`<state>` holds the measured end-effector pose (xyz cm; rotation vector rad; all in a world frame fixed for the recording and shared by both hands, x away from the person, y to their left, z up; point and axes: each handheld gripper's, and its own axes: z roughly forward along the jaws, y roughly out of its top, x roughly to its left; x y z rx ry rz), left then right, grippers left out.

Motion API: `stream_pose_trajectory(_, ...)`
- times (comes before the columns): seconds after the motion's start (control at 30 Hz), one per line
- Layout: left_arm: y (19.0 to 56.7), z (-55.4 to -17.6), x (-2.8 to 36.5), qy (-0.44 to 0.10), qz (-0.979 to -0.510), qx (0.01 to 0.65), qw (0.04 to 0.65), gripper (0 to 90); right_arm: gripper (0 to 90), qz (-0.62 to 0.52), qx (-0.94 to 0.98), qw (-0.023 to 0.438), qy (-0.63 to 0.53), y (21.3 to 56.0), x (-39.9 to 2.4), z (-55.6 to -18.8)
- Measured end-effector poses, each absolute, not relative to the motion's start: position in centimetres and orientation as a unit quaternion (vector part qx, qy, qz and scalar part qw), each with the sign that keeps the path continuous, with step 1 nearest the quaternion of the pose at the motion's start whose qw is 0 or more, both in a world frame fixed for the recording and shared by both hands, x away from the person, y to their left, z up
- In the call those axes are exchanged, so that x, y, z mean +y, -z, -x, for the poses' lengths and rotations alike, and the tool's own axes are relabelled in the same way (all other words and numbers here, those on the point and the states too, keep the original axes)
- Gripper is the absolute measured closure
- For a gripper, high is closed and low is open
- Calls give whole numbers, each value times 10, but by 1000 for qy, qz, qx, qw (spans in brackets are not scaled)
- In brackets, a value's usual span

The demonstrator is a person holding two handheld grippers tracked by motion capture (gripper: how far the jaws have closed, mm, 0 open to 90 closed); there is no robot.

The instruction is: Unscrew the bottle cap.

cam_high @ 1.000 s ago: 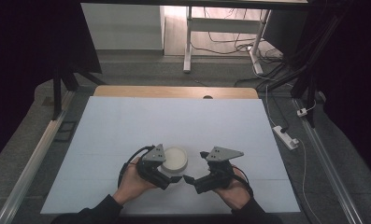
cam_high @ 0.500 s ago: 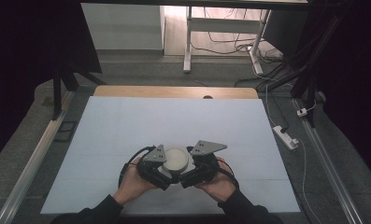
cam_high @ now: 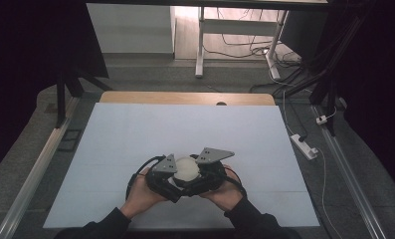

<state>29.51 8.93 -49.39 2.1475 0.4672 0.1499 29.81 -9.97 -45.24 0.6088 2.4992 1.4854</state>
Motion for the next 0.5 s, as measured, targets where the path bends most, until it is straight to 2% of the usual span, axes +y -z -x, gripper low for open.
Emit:
stream_pose_trajectory(0.23,494,-297,90,-47,-870,181,455,73,72,-189,841,76,-501,452,-103,-301)
stream_pose_trajectory(0.5,493,-300,90,-32,-871,166,461,73,72,-150,846,37,-511,452,-109,-311)
